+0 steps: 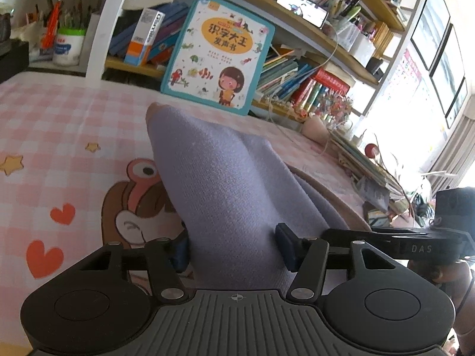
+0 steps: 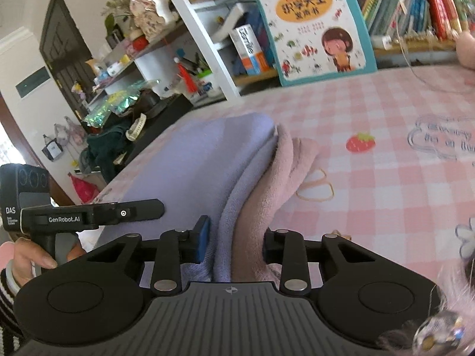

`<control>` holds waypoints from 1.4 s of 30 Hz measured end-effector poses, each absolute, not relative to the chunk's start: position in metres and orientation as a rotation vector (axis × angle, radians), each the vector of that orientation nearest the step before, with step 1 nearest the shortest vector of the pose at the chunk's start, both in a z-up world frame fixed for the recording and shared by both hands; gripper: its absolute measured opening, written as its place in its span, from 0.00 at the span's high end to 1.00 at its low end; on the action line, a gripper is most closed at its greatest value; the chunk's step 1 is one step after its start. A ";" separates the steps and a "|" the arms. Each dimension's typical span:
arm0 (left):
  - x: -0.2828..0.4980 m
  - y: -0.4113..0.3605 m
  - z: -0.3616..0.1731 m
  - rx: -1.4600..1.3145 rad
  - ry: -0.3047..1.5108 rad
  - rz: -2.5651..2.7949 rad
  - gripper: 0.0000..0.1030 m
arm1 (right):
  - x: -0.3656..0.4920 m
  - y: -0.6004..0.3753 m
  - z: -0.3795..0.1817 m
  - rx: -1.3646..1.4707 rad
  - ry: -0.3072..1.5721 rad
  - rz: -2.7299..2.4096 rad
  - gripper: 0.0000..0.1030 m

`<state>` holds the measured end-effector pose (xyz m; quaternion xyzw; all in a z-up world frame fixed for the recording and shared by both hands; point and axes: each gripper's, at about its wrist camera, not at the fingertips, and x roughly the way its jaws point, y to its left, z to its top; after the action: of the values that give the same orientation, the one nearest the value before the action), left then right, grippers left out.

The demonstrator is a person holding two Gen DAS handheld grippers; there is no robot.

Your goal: Fold clothes

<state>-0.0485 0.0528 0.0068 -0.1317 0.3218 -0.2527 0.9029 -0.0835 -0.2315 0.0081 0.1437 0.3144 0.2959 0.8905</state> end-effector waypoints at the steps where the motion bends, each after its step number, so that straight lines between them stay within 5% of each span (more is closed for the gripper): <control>1: -0.046 0.054 0.008 -0.273 0.662 -0.523 0.45 | -0.082 -0.230 0.010 0.292 0.642 0.615 0.72; 16: 0.035 0.062 0.044 -0.239 0.624 -0.511 0.45 | -0.003 -0.216 0.043 0.223 0.527 0.615 0.72; 42: 0.199 0.065 0.007 -0.232 0.625 -0.417 0.46 | 0.158 -0.177 0.014 0.160 0.542 0.463 0.72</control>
<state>0.1992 0.0651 0.0069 -0.1133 0.3045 -0.2033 0.9237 0.1579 -0.1767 0.0137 0.0780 0.2649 0.2264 0.9341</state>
